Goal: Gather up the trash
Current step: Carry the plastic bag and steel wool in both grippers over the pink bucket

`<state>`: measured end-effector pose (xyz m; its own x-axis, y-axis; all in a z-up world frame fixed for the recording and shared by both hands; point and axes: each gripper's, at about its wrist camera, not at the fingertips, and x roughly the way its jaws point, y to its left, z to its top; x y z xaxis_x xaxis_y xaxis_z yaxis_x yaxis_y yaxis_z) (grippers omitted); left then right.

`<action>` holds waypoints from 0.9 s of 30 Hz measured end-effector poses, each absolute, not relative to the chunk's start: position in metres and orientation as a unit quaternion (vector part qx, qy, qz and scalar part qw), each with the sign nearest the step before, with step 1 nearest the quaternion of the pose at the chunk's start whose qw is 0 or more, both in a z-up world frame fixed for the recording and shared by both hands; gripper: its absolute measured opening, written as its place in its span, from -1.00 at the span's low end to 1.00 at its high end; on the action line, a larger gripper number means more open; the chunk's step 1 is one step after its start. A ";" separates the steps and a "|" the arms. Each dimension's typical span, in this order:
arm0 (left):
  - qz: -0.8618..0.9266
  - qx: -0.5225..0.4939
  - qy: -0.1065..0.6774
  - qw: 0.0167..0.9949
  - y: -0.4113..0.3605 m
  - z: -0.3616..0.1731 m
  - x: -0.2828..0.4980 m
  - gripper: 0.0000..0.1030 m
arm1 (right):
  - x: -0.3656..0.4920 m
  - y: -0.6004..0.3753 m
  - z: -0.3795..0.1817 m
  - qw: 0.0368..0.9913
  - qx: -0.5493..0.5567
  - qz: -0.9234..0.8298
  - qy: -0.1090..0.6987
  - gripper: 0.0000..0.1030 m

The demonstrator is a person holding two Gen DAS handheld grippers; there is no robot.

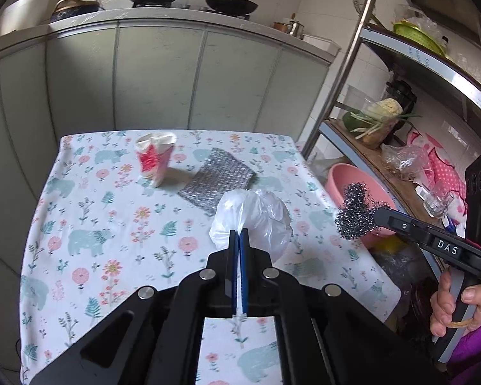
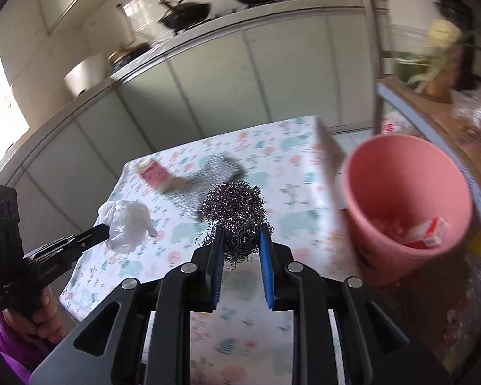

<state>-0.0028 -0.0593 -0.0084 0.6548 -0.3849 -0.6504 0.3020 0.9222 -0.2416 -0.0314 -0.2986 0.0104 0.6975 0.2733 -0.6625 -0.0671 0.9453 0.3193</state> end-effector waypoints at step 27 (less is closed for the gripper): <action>-0.351 0.013 0.384 0.854 -0.304 -0.027 0.070 -0.98 | -0.028 -0.448 -0.029 0.906 0.196 -0.079 0.366 -0.59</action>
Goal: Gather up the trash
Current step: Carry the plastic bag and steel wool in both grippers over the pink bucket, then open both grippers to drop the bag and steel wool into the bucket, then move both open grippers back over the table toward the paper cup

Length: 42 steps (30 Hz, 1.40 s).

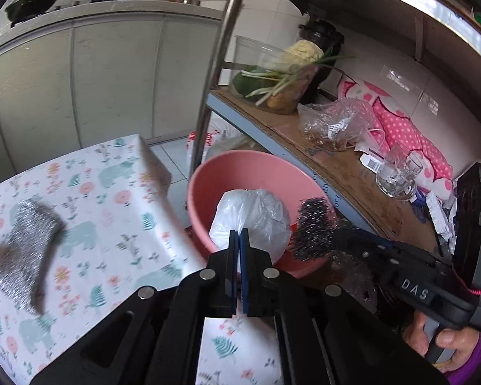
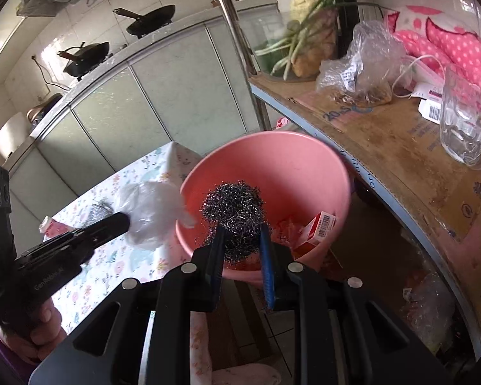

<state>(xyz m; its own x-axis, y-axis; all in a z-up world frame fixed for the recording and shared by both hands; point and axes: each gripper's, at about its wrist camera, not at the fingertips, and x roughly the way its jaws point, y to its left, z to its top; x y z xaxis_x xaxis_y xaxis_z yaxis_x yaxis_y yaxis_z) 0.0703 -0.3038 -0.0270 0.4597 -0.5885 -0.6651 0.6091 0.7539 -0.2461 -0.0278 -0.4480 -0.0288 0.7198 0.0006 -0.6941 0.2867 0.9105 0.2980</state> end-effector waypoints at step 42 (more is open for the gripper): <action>-0.299 -0.029 0.392 0.869 -0.298 -0.036 0.112 -0.35 | 0.009 -0.475 -0.041 0.900 0.194 -0.105 0.377 -0.17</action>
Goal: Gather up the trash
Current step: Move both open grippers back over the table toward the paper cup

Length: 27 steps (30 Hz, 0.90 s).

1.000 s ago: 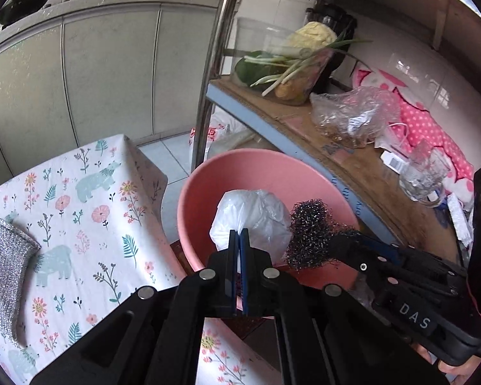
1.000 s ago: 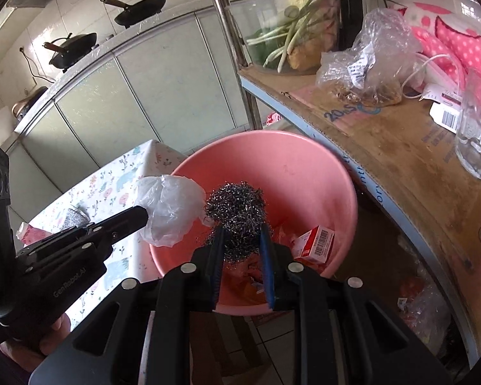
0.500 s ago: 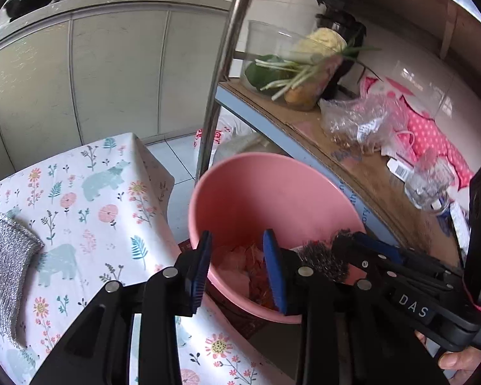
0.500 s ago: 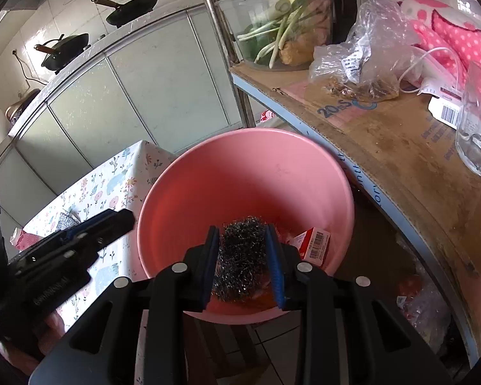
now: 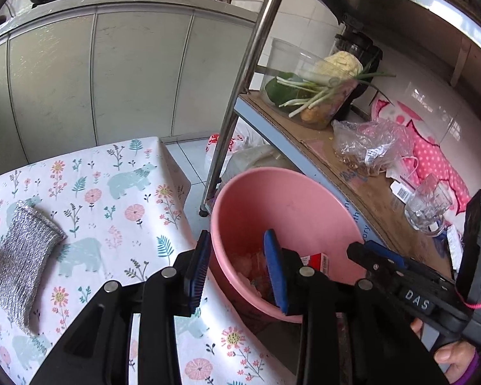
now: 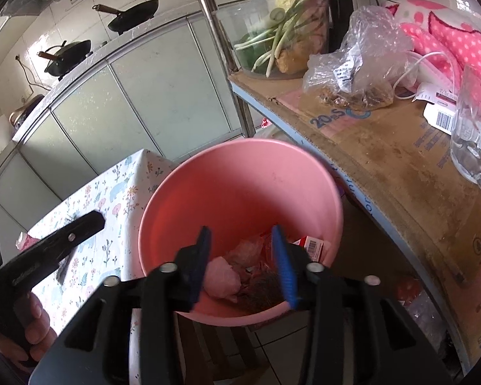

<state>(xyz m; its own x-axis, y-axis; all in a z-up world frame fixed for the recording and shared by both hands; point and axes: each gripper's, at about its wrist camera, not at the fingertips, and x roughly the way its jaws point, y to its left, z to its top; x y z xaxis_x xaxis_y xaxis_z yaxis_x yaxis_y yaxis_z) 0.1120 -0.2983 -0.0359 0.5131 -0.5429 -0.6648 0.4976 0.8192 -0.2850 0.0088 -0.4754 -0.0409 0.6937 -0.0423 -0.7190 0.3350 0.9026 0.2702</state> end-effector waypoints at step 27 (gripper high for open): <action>-0.213 -0.047 0.417 0.882 -0.108 -0.039 0.008 -0.35 | -0.019 -0.284 -0.023 0.898 0.111 0.039 0.424 -0.16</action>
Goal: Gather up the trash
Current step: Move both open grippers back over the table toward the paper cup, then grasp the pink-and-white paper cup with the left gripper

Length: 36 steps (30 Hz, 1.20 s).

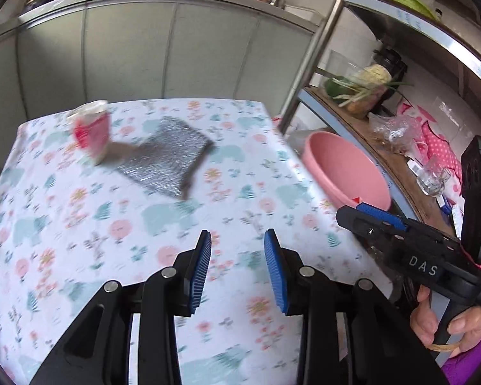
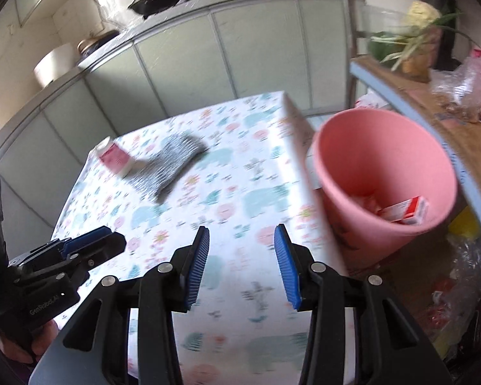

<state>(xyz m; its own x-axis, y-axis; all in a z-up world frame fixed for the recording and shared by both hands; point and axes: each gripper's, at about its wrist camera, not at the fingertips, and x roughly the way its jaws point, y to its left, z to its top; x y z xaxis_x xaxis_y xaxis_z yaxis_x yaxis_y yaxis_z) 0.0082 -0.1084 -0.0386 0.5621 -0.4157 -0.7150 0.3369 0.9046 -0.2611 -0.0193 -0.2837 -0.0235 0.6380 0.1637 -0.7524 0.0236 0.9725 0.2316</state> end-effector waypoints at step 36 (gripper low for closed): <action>-0.129 -0.017 0.351 0.927 -0.020 -0.064 0.149 -0.26 | 0.113 -0.188 -0.075 0.847 0.141 0.133 0.494 -0.16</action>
<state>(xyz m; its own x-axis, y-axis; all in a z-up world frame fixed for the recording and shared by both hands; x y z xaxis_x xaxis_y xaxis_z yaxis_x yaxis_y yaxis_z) 0.1487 -0.0203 -0.0642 0.7201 -0.2503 -0.6472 0.2264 0.9664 -0.1218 0.1126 -0.1882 -0.0755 0.4760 0.3647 -0.8002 -0.0853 0.9248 0.3707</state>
